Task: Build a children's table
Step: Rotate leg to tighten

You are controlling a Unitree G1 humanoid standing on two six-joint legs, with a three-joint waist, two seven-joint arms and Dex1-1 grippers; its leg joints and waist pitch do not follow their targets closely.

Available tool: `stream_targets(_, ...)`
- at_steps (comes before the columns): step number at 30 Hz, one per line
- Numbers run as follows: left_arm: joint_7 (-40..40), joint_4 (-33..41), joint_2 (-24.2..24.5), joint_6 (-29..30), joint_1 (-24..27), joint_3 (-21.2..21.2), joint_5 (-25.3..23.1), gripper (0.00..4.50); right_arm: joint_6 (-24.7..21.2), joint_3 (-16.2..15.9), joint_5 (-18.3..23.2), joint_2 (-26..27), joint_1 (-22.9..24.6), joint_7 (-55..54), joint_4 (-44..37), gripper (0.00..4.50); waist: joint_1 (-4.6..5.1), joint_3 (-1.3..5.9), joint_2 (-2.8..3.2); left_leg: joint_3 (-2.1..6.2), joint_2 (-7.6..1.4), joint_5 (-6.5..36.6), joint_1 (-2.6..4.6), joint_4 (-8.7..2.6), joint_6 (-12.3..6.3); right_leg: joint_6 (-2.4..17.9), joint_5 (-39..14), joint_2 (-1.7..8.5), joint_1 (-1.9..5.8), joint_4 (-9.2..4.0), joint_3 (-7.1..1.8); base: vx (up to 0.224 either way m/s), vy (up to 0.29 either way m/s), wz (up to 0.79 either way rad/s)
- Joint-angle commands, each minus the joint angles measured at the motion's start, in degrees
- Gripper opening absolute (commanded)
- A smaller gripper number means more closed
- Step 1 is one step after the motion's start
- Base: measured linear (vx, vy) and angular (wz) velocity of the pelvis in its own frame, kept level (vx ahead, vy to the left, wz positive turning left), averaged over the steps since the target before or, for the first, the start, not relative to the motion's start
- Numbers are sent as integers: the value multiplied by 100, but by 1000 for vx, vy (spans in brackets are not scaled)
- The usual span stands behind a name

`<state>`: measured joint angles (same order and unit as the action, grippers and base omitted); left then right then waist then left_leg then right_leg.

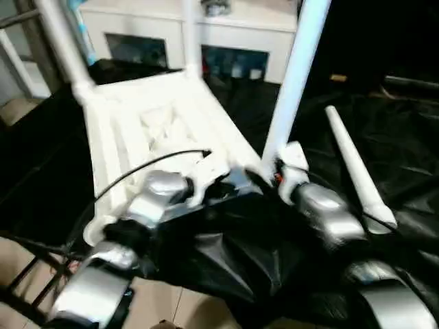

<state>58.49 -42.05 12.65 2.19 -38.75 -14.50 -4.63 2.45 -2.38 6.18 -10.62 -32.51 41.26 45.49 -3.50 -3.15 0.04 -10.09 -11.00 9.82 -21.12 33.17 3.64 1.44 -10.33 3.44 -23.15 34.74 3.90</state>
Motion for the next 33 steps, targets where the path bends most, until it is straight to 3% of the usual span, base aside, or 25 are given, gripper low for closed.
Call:
stream_targets(1, 569, 353, -69, -310, 62, -151, 349, 0, -283, -328, 253, -64, 180, 897, -380, 376, -37, 375, -36, 33, -241, 1034, 34, -322, -557, 1334, -969, 463, 343, -423, -276, 0, 0, 0)
stream_targets(3, 883, 467, 66, -308, 150, -174, 436, 0, -467, -444, 398, -283, 344, 1448, -671, 376, -52, 364, -10, 35, -245, 1104, 34, -331, -540, 1305, -1085, 453, 347, -436, -272, 0, 0, 0)
stream_targets(10, 1478, 666, 374, -222, 291, -169, 543, 0, -941, -720, 484, -765, 698, 2509, -1325, 376, -136, 359, -29, 35, -253, 1258, 57, -343, -381, 1150, -1556, 472, 306, -474, -286, 0, 0, 0)
stream_targets(12, 1566, 672, 426, -186, 290, -149, 569, 0, -1025, -740, 508, -796, 736, 2597, -1410, 344, -158, 361, -44, 34, -250, 1216, 60, -342, -358, 1110, -1601, 474, 298, -480, -288, 0, 0, 0)
stream_targets(22, 1464, 706, 424, -148, 304, -122, 519, 0, -1282, -765, 561, -706, 808, 2494, -1651, 281, -170, 372, -37, 40, -249, 1115, 55, -342, -325, 1124, -1436, 476, 304, -457, -282, 0, 0, 0)
stream_targets(27, 625, 430, 205, -15, 131, 20, 307, 0, -1094, -566, 228, -323, 643, 1346, -1085, 276, -122, 336, -36, 55, -230, 1364, 73, -360, -193, 1009, -1957, 494, 271, -522, -282, 0, 0, 0)
stream_targets(30, -31, 174, -19, 38, -70, 148, 220, 0, -1120, -385, 23, -53, 358, 326, -507, 276, -30, 325, -28, 90, -217, 1589, 90, -381, -4, 894, -2422, 491, 256, -557, -269, 0, 0, 0)
stream_targets(33, -766, -131, -264, 149, -328, 199, 62, 0, -1130, -120, -77, 301, 22, -984, 88, 275, 59, 317, -29, 94, -191, 1681, 103, -371, 39, 845, -2603, 483, 223, -578, -273, 0, 0, 0)
